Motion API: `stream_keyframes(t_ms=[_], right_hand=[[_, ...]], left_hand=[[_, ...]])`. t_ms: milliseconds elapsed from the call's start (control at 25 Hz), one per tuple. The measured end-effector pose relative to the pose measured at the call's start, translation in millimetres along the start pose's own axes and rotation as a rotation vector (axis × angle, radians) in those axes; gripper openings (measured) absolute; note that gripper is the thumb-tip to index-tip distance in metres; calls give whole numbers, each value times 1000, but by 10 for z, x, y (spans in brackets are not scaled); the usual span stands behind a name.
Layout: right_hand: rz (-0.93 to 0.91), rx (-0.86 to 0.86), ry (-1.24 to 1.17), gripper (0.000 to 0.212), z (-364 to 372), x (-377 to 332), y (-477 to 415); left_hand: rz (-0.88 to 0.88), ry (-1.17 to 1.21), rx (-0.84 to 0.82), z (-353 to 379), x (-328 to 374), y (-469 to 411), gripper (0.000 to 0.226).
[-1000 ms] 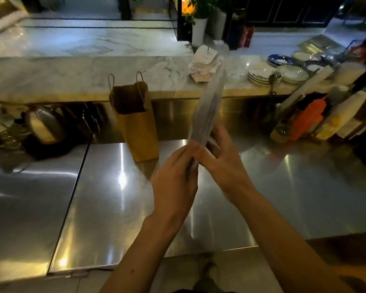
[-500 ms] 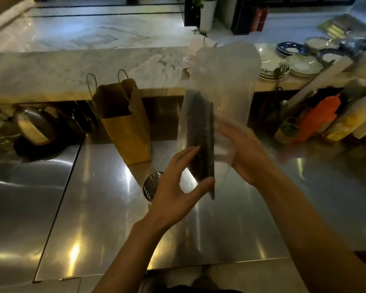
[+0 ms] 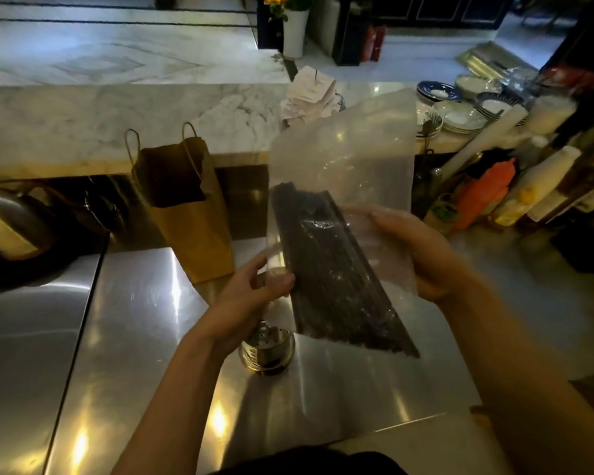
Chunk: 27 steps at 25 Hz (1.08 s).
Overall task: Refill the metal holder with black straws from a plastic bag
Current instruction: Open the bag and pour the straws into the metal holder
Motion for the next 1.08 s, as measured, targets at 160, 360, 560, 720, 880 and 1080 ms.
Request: stream_keyframes(t_ms=[160, 360, 560, 720, 880, 1080], right_hand=[[0, 25, 138, 40, 34, -74, 38], [-12, 121, 582, 26, -33, -33, 246], [-288, 219, 921, 18, 138, -350, 325], [-300, 288, 1145, 17, 243, -395, 242], [-354, 279, 1118, 19, 384, -365, 286], [-487, 186, 1129, 17, 670, -500, 362]], left_hand=[[15, 113, -11, 66, -108, -71, 17], [131, 236, 121, 8, -156, -200, 41], [136, 345, 87, 101, -166, -233, 64], [91, 426, 55, 129, -215, -238, 65], [80, 538, 73, 48, -324, -251, 81], [93, 735, -74, 74, -274, -229, 105]])
Point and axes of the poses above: each hand's wrist, its own y-axis away from the middle knuckle, its own z-axis out of the palm, x = y × z, the point moved 4 cm from there along -y, towards the middle knuckle, and after that the axes turned 3 degrees about -z, right-handed, at the moved point
